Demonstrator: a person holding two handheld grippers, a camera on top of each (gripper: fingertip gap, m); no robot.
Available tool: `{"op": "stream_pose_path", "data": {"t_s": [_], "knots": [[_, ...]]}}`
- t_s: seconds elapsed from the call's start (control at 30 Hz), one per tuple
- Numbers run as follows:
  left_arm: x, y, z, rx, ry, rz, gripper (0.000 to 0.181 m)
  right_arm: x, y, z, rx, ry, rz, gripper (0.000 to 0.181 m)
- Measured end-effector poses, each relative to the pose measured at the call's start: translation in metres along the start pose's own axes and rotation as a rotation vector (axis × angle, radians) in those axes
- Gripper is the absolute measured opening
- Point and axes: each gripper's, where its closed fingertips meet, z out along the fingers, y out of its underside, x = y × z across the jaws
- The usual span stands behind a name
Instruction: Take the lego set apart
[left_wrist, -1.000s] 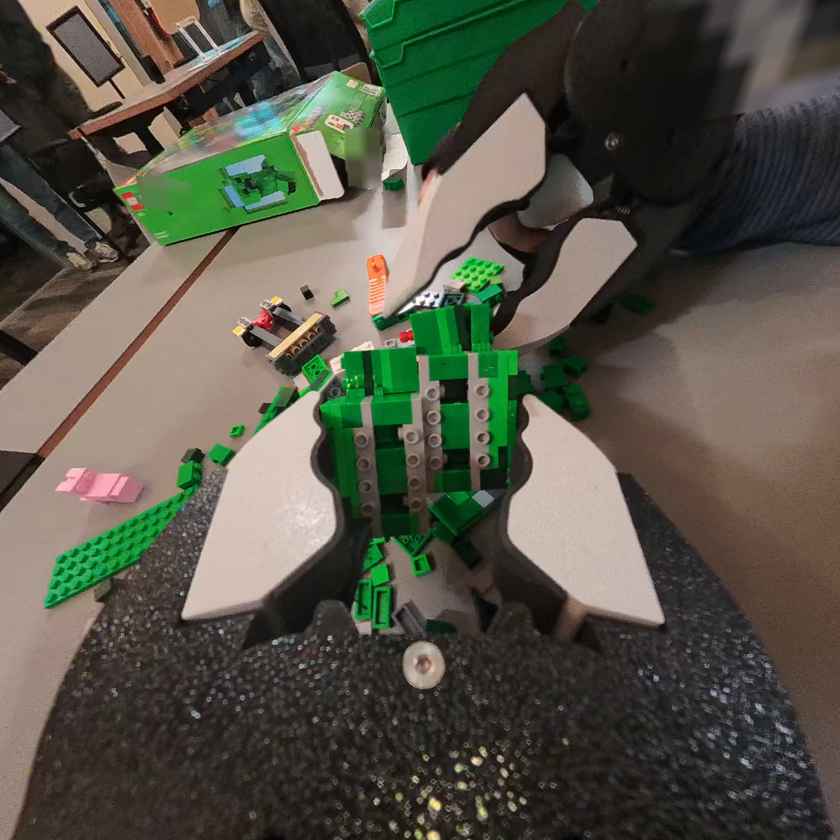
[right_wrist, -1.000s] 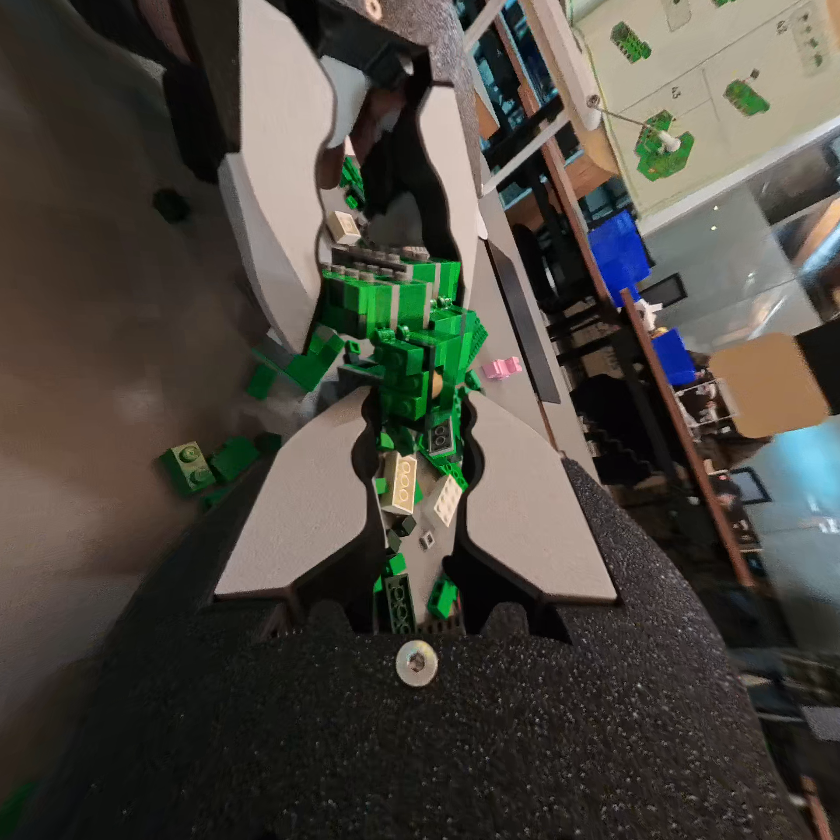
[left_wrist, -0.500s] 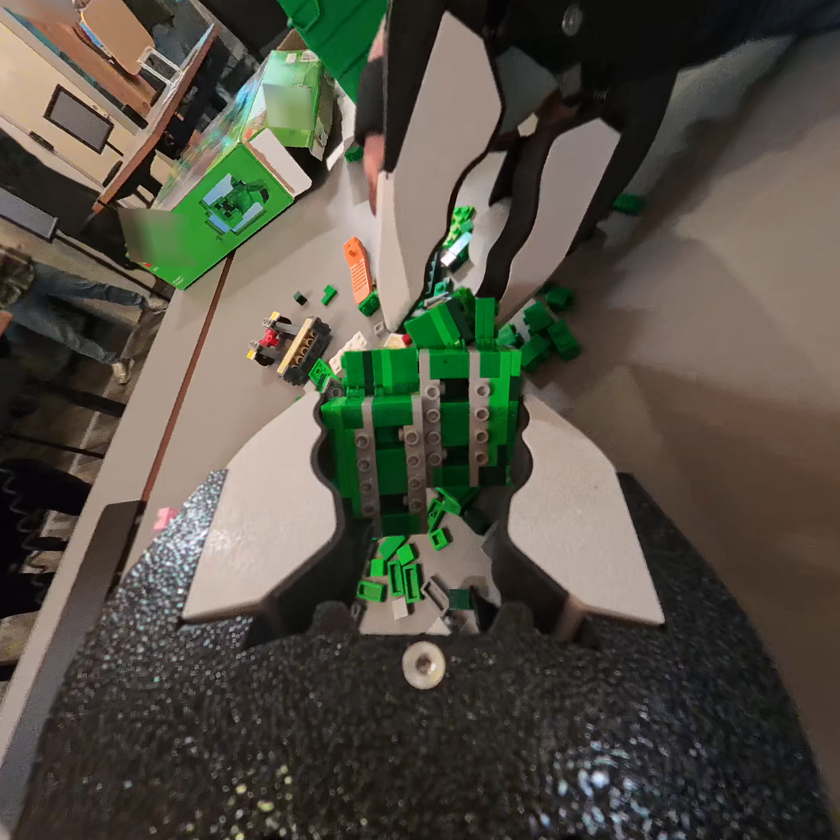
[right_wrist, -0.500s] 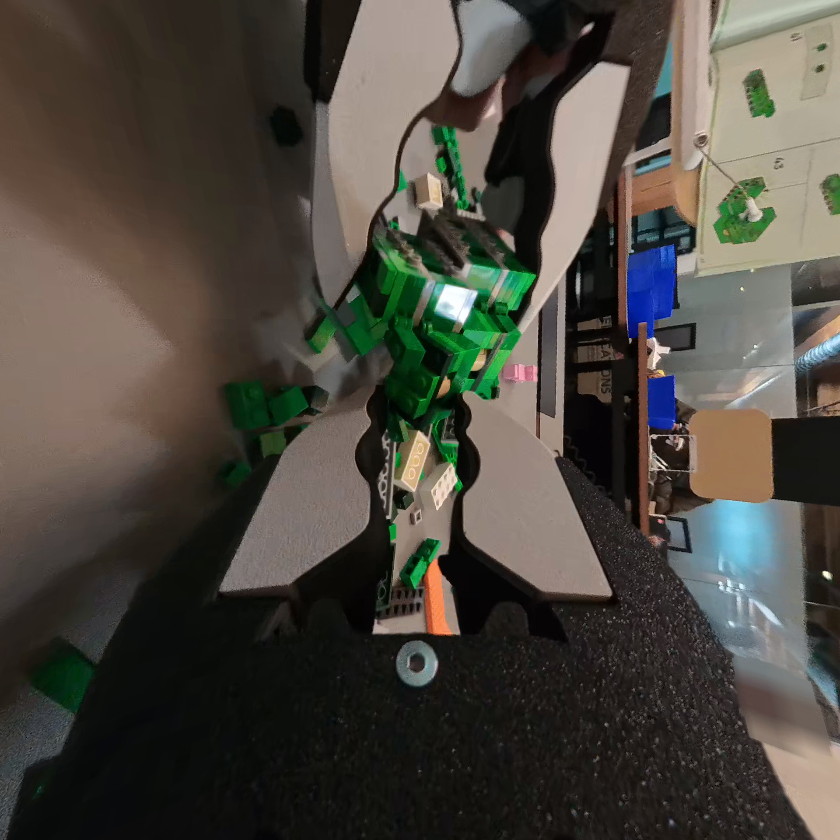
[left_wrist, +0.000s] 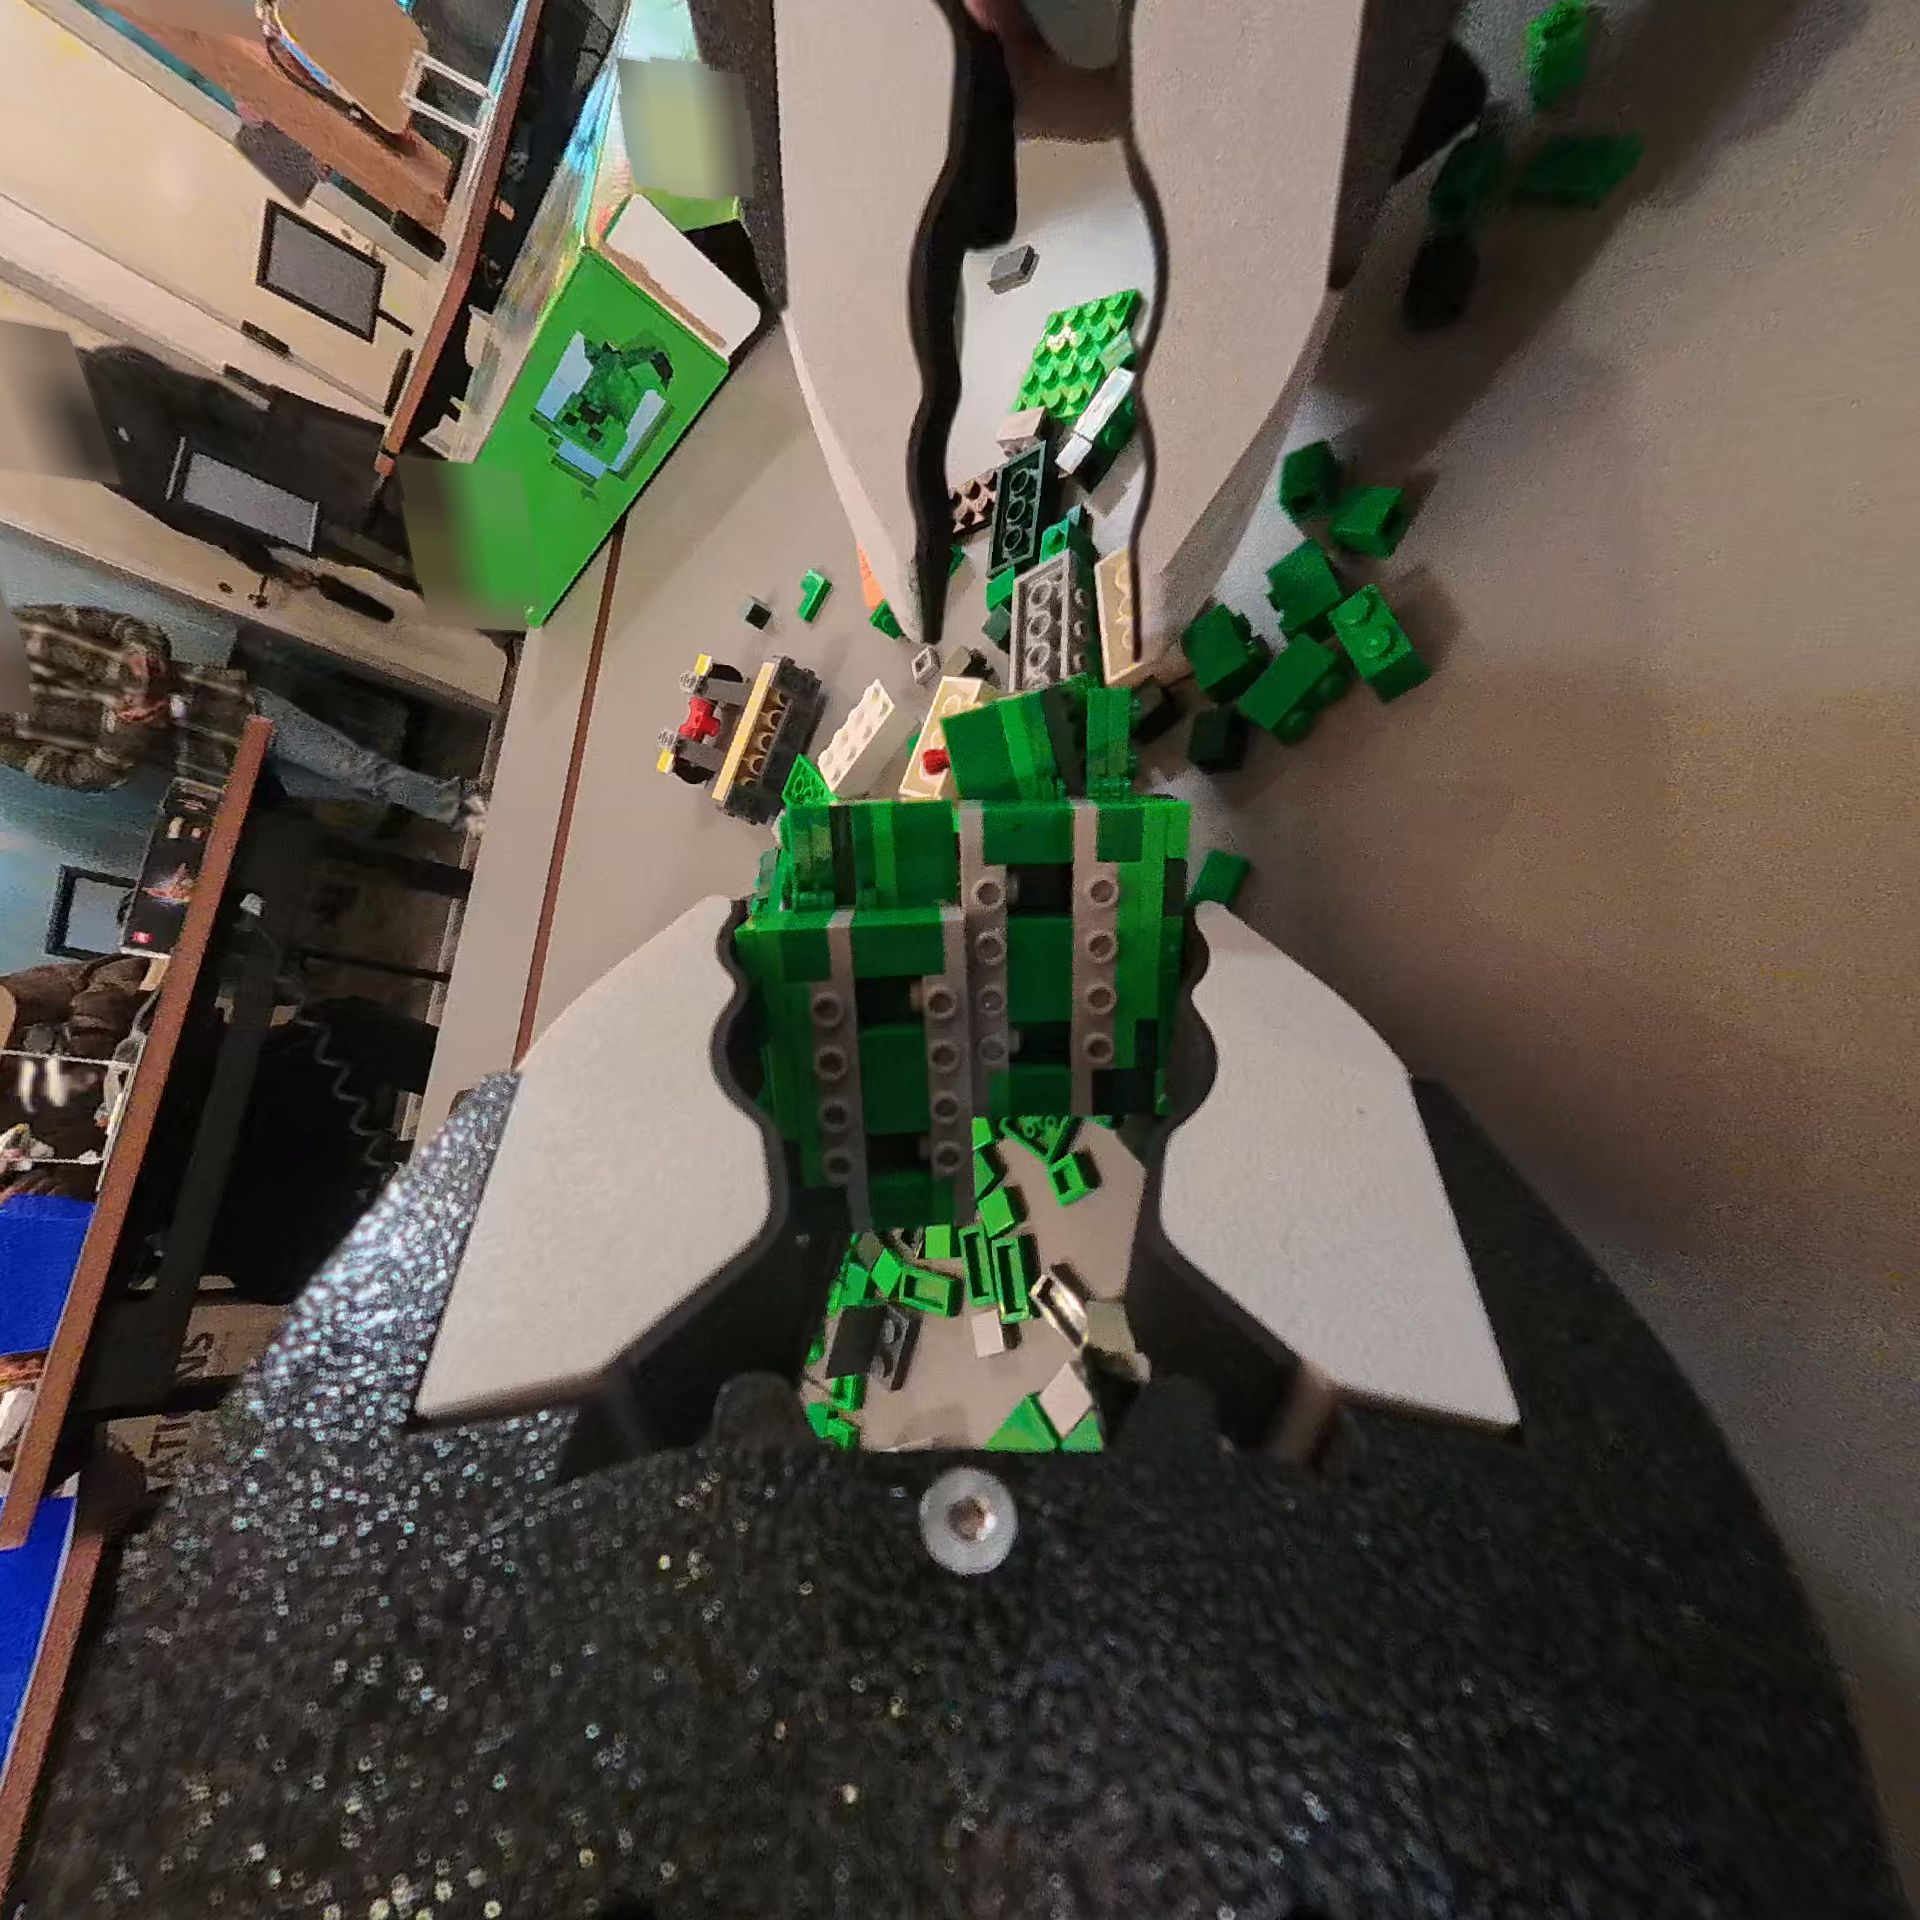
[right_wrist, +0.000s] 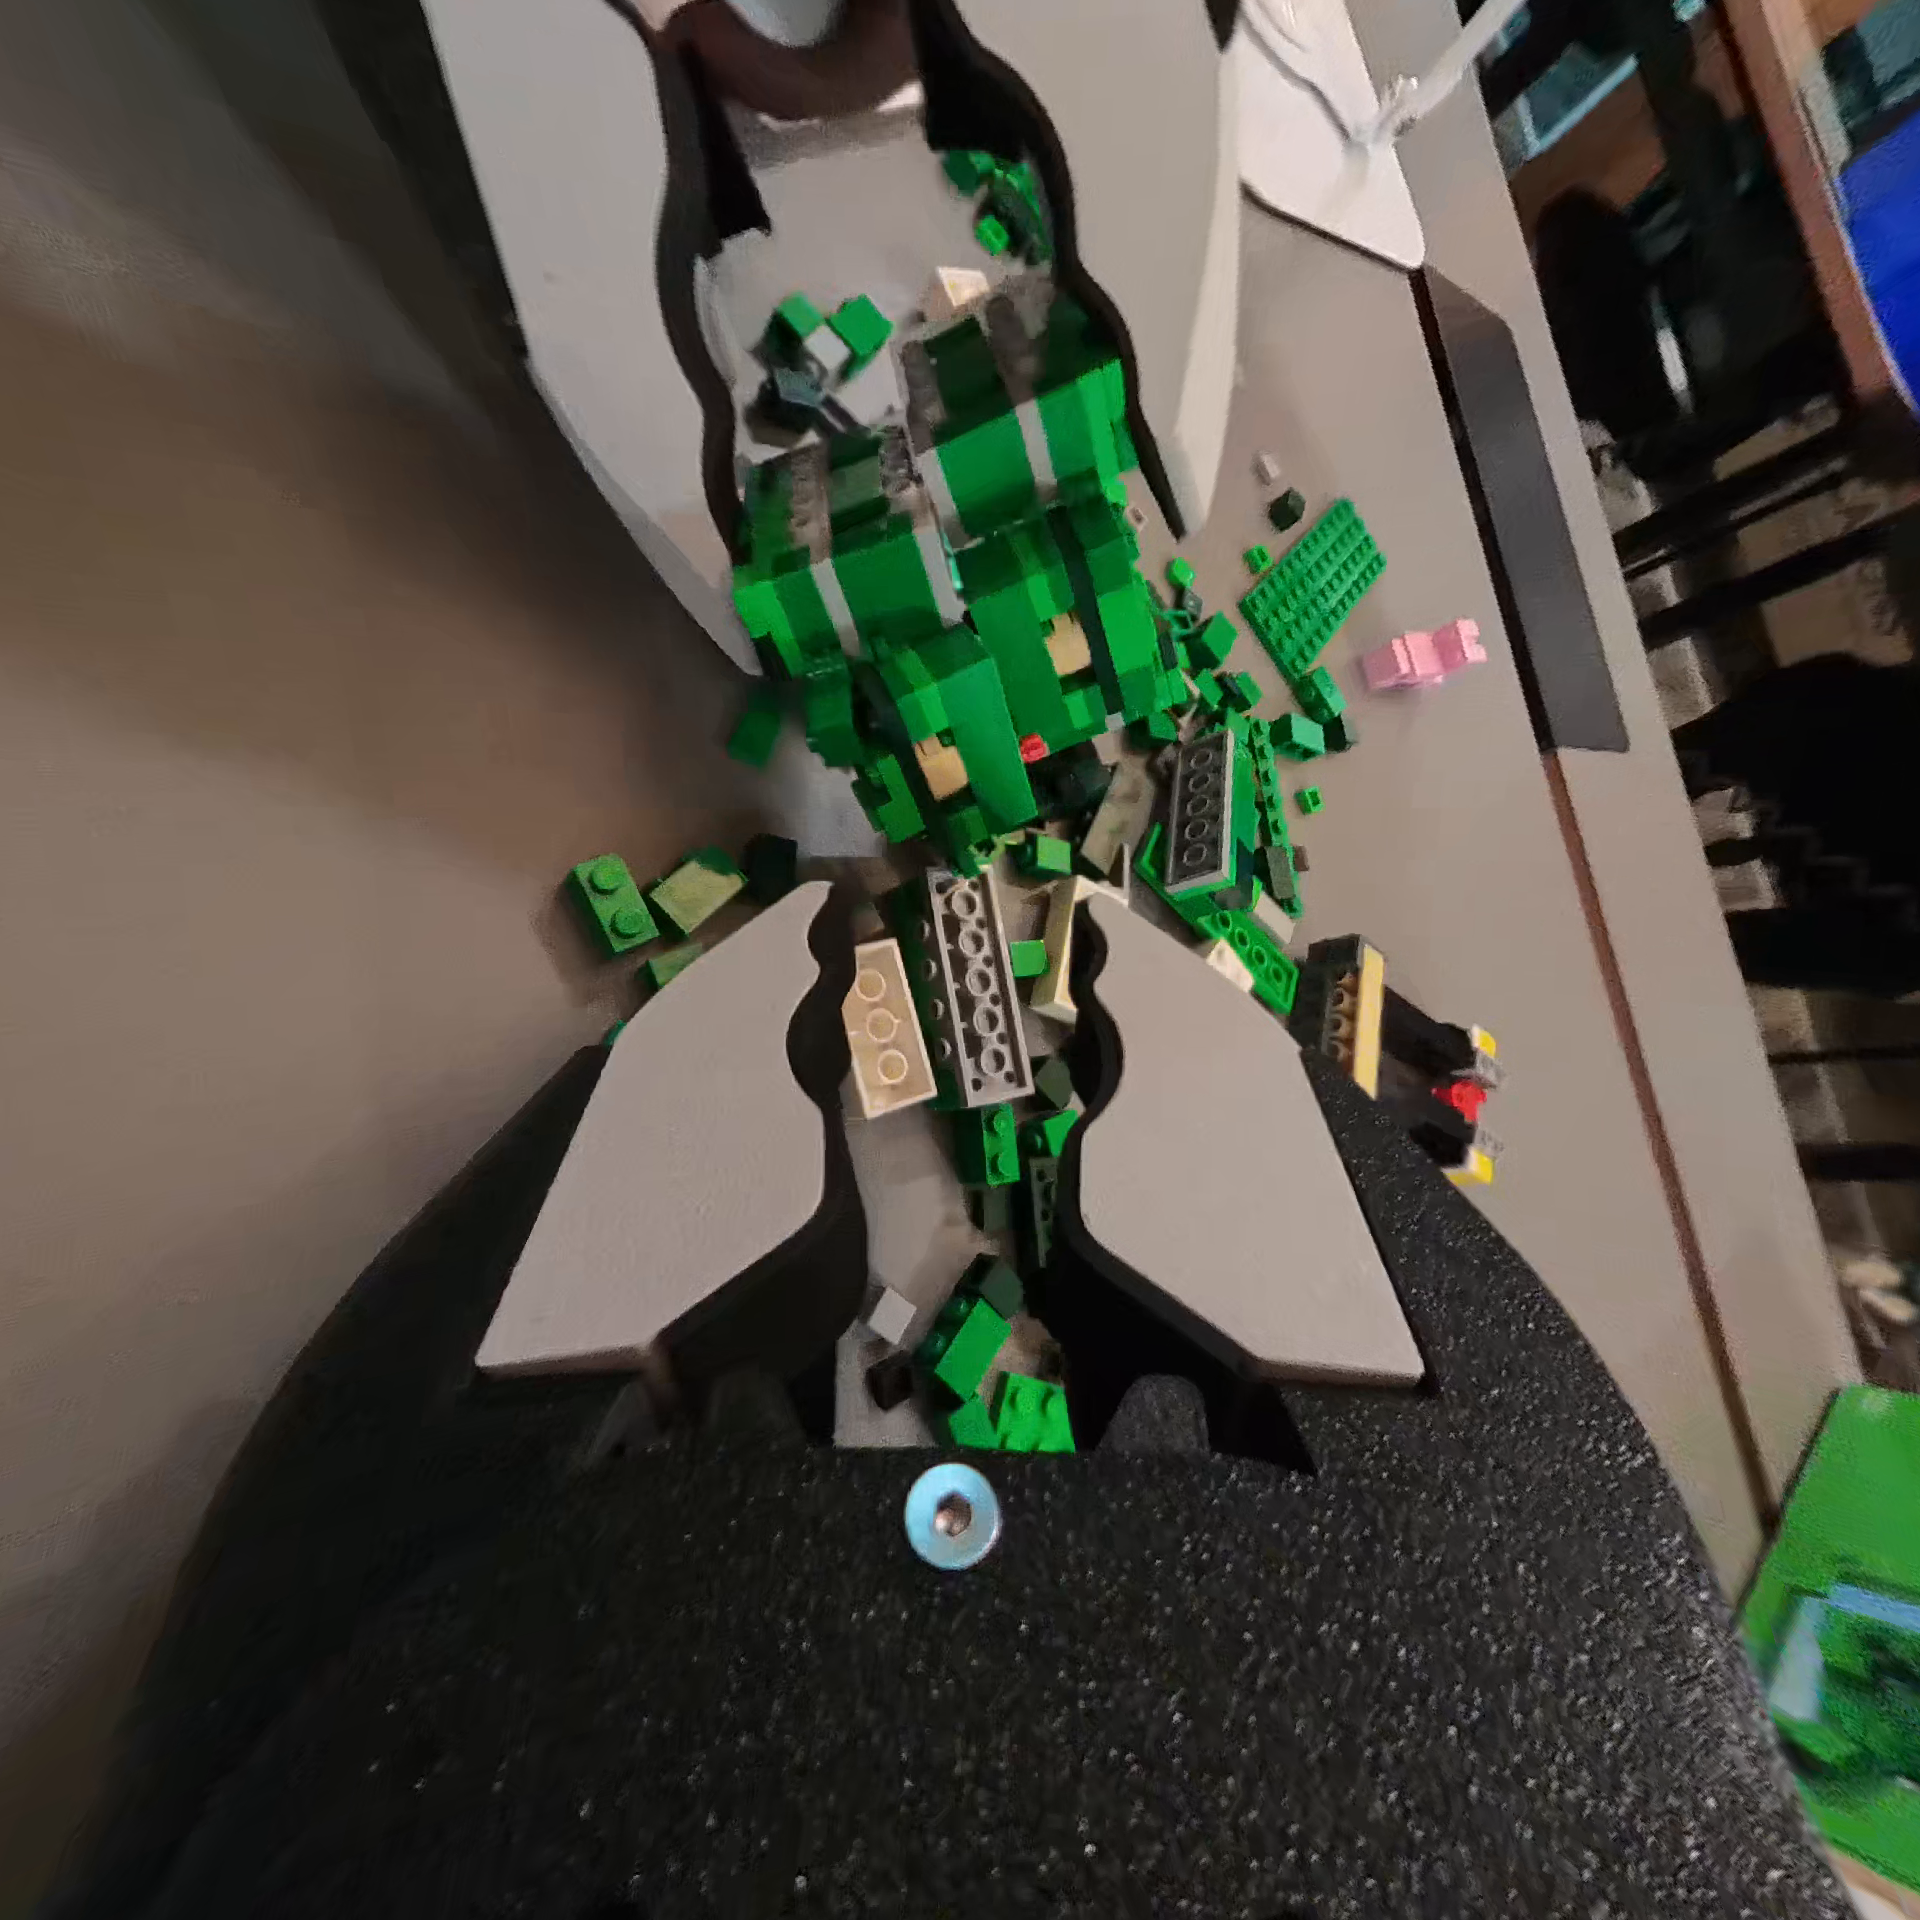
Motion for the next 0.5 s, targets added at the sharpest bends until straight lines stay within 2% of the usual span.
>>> {"op": "stream_pose_path", "data": {"t_s": [0.07,0.17,0.27,0.37,0.5], "knots": [[0.0,-0.001,0.0,0.007,0.003,-0.022,0.077,0.001,0.001,0.001,0.006,-0.009,0.054,0.039],[-0.001,-0.009,-0.003,0.059,0.025,-0.104,0.095,0.001,-0.002,0.003,0.038,-0.039,0.143,0.039],[-0.003,-0.014,-0.009,0.109,0.071,-0.21,0.103,0.002,-0.004,0.003,0.071,-0.062,0.212,0.04],[-0.009,-0.013,-0.02,0.146,0.122,-0.327,0.101,0.003,-0.008,0.003,0.112,-0.079,0.269,0.04],[-0.019,0.001,-0.034,0.138,0.165,-0.491,0.088,0.005,-0.014,0.002,0.158,-0.09,0.318,0.041]]}}
